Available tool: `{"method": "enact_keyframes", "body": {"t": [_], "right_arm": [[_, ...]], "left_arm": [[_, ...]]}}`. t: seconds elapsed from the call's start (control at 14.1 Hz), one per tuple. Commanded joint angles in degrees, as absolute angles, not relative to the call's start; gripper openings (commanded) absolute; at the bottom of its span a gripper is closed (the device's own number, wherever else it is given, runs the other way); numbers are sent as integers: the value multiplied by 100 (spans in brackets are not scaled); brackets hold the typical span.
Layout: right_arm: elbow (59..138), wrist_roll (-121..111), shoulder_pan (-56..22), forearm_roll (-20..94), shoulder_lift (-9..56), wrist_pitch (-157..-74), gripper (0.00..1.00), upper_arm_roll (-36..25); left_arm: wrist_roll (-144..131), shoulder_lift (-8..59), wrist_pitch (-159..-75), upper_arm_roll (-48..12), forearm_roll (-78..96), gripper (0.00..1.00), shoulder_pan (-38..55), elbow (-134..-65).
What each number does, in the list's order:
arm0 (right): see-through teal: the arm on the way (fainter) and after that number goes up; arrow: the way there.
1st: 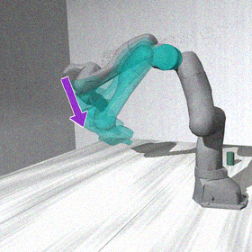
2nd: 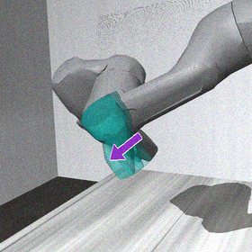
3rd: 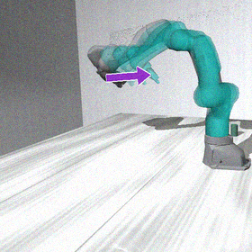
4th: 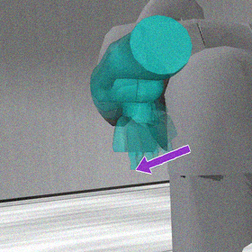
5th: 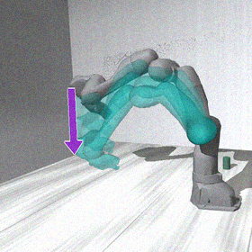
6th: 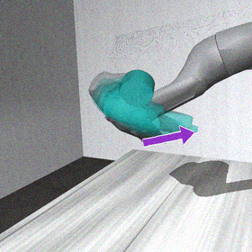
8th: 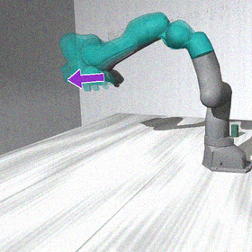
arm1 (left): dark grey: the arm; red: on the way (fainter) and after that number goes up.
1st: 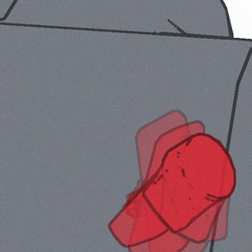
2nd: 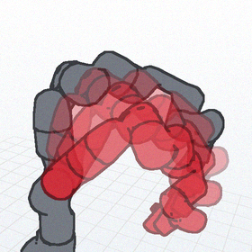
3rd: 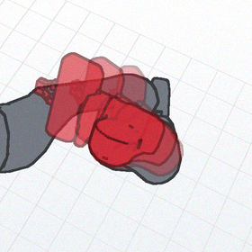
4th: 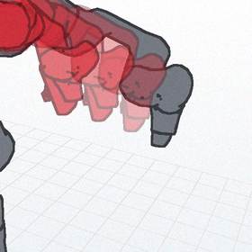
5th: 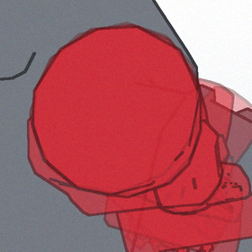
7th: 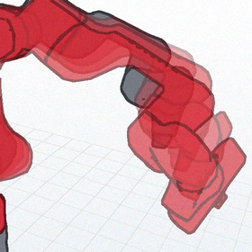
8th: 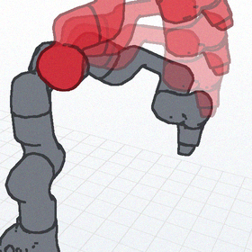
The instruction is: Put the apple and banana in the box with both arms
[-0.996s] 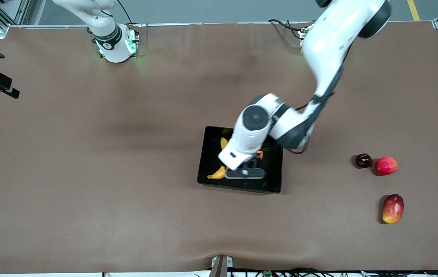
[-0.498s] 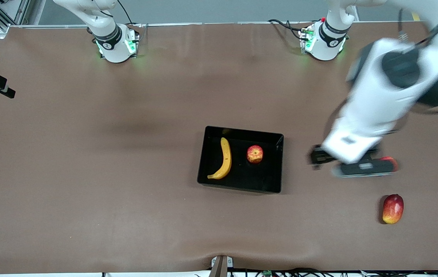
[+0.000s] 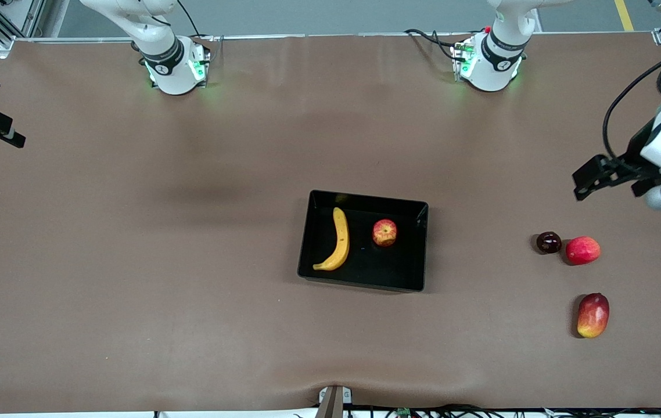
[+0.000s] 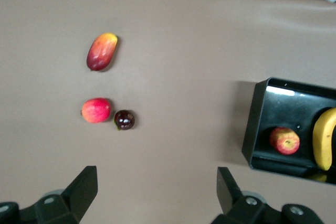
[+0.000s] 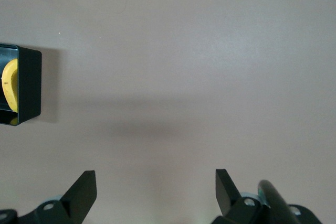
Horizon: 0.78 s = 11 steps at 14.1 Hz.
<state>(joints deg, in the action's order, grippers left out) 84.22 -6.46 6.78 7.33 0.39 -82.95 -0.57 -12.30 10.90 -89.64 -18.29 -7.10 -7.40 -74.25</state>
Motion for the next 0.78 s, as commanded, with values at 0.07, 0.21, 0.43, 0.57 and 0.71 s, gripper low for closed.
{"method": "enact_keyframes", "body": {"t": [0.07,0.21,0.43,0.57,0.71], "right_arm": [[8358,-721,782,817,53,-8200,100,-9],[8358,-721,774,817,53,-8200,100,-9],[8358,-721,765,817,62,-8218,100,-9],[8358,-721,765,817,62,-8209,100,-9],[8358,-721,791,817,61,-8191,100,-9]], "left_arm": [[-450,590,-8877,-1392,-537,100,-661,-7821],[-404,301,-8886,-793,-475,100,-160,-8163],[-325,-122,-9130,-458,-352,100,148,-8831],[-334,-395,-9289,-404,-325,100,237,-9253],[-317,-396,-9107,-422,-316,100,211,-9229]]}}
